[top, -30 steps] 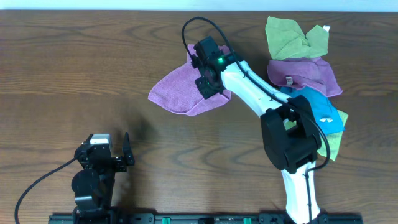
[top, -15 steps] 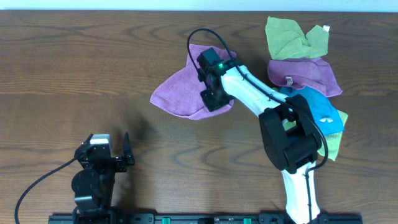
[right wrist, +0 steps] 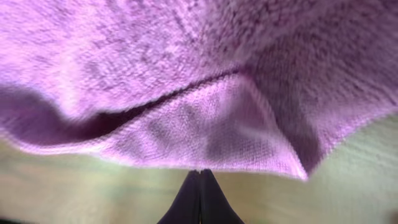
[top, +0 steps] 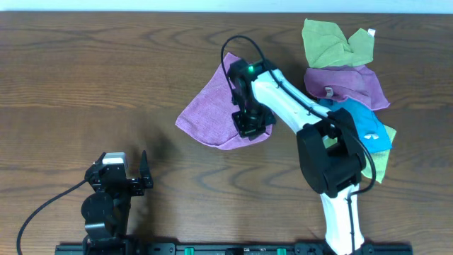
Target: Fold the cloth
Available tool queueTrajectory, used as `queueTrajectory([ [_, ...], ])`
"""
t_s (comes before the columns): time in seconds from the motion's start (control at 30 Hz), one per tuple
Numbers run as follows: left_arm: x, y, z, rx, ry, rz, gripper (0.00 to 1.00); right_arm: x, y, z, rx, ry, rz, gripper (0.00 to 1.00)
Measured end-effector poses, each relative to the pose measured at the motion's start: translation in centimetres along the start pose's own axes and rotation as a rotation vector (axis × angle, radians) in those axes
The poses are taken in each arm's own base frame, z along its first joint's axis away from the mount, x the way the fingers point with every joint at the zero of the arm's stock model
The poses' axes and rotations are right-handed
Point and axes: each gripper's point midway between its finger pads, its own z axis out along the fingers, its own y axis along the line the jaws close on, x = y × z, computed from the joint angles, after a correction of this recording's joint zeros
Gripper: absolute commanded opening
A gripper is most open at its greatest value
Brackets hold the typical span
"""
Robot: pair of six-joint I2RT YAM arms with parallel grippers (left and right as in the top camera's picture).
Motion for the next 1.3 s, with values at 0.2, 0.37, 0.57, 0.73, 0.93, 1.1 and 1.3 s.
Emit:
queueTrajectory([
  [0.2,0.0,0.0,0.0,0.0,0.0,0.0,0.95,-2.9,0.4,-2.1,0.007,-0.127,-0.001,0.06],
  [0.37,0.0,0.0,0.0,0.0,0.0,0.0,0.96,-5.2,-1.1,-2.8,0.101,-0.228,-0.001,0.52],
  [0.57,0.0,0.0,0.0,0.0,0.0,0.0,0.95,-5.2,-2.6,-2.0,0.144,-0.216,-0.074,0.57],
  [0.73,0.0,0.0,0.0,0.0,0.0,0.0,0.95,-4.9,-3.6,-0.6,0.113,-0.189,-0.127,0.54],
  [0.93,0.0,0.0,0.0,0.0,0.0,0.0,0.95,-4.2,-3.1,1.1,0.043,-0.159,-0.208,0.55],
  [1.1,0.0,0.0,0.0,0.0,0.0,0.0,0.95,-4.3,-1.9,1.2,-0.012,-0.167,-0.277,0.37],
  [1.3,0.0,0.0,0.0,0.0,0.0,0.0,0.95,-3.3,-1.5,2.1,-0.045,-0.133,-0.309,0.01],
])
